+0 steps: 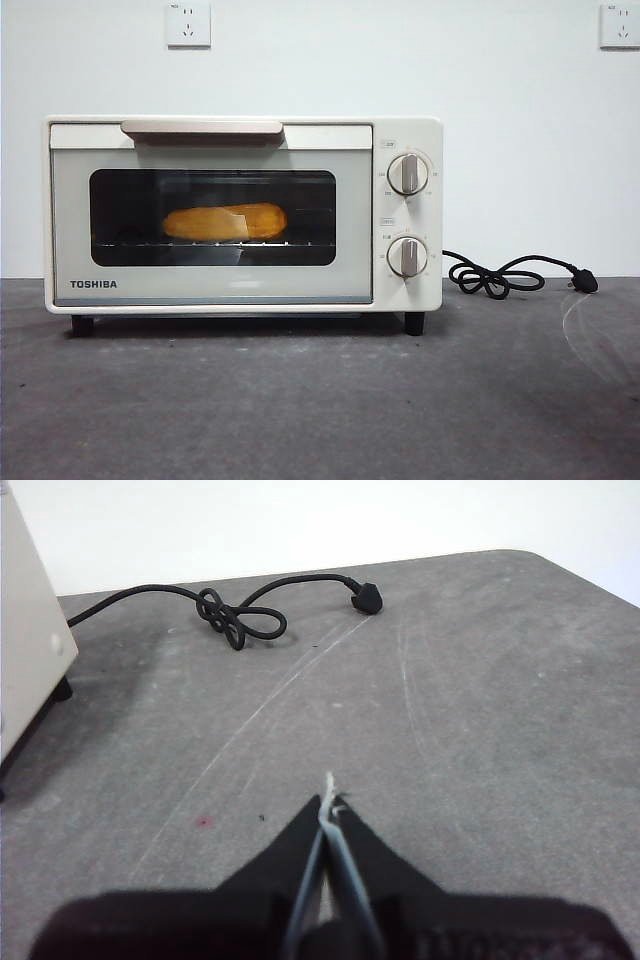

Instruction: Take the corn from the table,put the corn in the oven

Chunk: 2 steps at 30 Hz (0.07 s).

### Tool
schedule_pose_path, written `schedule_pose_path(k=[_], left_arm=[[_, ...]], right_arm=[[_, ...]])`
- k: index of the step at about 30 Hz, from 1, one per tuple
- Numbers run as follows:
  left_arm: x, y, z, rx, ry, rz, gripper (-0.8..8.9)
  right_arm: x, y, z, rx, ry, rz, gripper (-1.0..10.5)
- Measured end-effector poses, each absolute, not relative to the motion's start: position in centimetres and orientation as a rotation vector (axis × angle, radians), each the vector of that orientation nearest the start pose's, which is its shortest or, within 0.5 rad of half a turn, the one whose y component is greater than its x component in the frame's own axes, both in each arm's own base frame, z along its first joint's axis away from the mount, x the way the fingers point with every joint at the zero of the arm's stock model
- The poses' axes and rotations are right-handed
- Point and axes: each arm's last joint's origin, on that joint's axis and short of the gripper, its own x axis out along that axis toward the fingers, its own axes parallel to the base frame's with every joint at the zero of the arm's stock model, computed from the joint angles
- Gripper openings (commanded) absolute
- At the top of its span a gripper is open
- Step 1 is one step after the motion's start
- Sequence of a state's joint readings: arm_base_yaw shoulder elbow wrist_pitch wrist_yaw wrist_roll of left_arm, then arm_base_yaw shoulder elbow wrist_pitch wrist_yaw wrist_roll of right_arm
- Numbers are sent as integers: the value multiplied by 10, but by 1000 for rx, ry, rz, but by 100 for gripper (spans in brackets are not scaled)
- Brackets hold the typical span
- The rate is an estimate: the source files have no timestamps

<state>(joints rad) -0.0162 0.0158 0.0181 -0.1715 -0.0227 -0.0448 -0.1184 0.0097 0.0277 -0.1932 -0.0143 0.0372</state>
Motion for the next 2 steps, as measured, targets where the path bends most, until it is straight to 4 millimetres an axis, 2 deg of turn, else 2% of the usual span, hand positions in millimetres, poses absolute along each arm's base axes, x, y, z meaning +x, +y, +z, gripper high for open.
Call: schedule_pose_path(k=[2], left_arm=[[96, -1, 152, -41, 169, 10, -3]], right_arm=[[94, -11, 154, 49, 173, -107, 1]])
